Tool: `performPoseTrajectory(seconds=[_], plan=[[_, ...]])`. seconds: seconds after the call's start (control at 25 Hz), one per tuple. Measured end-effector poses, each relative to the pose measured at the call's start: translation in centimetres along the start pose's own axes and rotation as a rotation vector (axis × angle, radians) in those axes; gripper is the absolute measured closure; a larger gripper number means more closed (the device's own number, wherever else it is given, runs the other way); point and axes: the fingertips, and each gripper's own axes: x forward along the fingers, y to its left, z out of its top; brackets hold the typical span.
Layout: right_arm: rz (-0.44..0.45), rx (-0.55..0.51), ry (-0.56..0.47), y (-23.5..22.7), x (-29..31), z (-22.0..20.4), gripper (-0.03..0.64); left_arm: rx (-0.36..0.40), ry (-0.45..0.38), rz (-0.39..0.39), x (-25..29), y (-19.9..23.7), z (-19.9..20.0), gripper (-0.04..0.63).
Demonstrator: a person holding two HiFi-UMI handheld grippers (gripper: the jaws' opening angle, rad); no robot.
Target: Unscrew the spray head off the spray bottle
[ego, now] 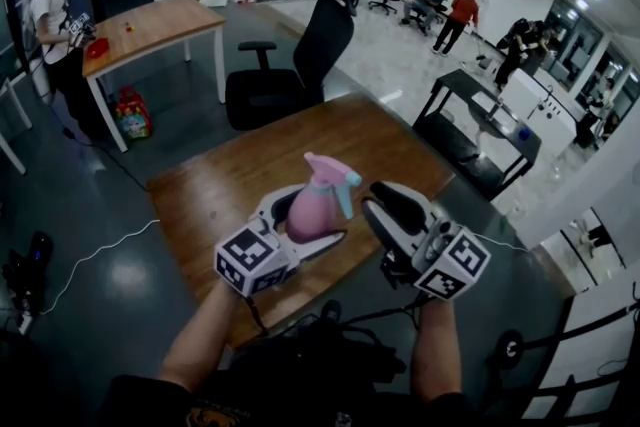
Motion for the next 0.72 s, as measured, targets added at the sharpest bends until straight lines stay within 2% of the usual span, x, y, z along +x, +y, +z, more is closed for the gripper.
performPoseTrajectory(seconds=[0.16, 0.32, 0.48, 0.72], plan=[[0.03, -0.069, 0.02, 2.7, 1.5, 0.7, 0.483, 0.014, 0.027, 0.115, -0.2, 2.1, -0.3, 0.166], [0.068, -0.107, 0.089, 5.5, 3.7, -0.5, 0.483, 0.043, 0.043, 0.209, -0.3, 3.3, -0.9, 0.166], [-0.002, -0.126, 0.165, 5.1, 5.4, -2.2, 0.483, 0.064, 0.047, 0.231, -0.2, 3.3, -1.0, 0.166], [-0.096, -0.116, 0.175, 3.8, 5.9, -2.1, 0.483, 0.071, 0.033, 0.228, -0.3, 3.1, -0.3, 0.166]])
